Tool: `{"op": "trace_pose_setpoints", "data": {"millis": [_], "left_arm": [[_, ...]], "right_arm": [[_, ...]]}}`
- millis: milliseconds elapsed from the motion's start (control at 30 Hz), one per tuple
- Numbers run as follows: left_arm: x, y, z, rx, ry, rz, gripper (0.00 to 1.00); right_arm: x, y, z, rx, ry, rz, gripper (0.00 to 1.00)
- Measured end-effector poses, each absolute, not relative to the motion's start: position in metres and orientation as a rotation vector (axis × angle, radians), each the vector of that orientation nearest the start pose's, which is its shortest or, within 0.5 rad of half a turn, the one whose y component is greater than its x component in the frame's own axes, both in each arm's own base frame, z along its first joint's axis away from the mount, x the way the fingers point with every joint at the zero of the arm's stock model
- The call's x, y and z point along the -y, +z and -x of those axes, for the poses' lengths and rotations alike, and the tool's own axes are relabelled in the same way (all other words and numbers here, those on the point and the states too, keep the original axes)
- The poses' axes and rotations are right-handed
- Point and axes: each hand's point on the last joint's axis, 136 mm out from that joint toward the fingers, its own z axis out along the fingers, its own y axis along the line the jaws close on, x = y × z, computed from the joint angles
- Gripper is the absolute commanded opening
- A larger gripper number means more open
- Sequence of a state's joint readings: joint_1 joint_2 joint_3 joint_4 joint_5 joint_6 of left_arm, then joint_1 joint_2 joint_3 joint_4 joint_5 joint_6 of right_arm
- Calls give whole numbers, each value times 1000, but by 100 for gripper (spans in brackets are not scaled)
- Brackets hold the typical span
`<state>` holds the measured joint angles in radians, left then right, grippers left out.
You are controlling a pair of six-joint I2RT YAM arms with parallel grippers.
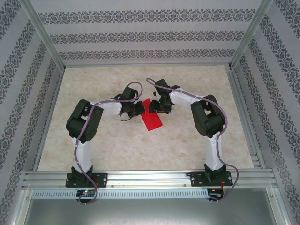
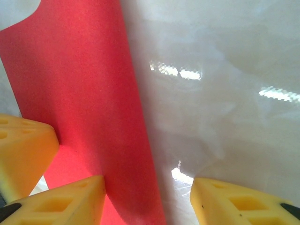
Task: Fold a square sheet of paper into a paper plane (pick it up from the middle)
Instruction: Hold the square sheet of paper at the center of the table.
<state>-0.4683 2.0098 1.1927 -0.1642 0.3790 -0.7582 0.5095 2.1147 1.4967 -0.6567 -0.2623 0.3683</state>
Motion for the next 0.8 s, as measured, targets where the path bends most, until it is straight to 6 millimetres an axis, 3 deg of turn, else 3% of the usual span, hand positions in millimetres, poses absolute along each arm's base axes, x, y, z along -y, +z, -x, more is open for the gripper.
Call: {"op": "trace_pose_setpoints", "data": {"millis": [233, 400, 500, 567, 667, 800], "left_arm": [[271, 19, -394, -2751, -892, 244, 0], [270, 19, -394, -2764, -883, 247, 0], [270, 19, -394, -2768, -881, 247, 0], [271, 19, -394, -2771, -880, 248, 0], [270, 19, -394, -2776, -877, 250, 0], [271, 19, -394, -2779, -875, 250, 0]], "right_arm": [[-264, 29, -379, -2920, 644, 223, 56], [-260, 71, -386, -2840, 721, 183, 56], [-261, 103, -389, -2769, 768, 178, 44], [-265, 112, -390, -2741, 801, 191, 30], [-273, 106, -386, -2759, 833, 203, 14], [-286, 85, -377, -2812, 871, 221, 4]]}}
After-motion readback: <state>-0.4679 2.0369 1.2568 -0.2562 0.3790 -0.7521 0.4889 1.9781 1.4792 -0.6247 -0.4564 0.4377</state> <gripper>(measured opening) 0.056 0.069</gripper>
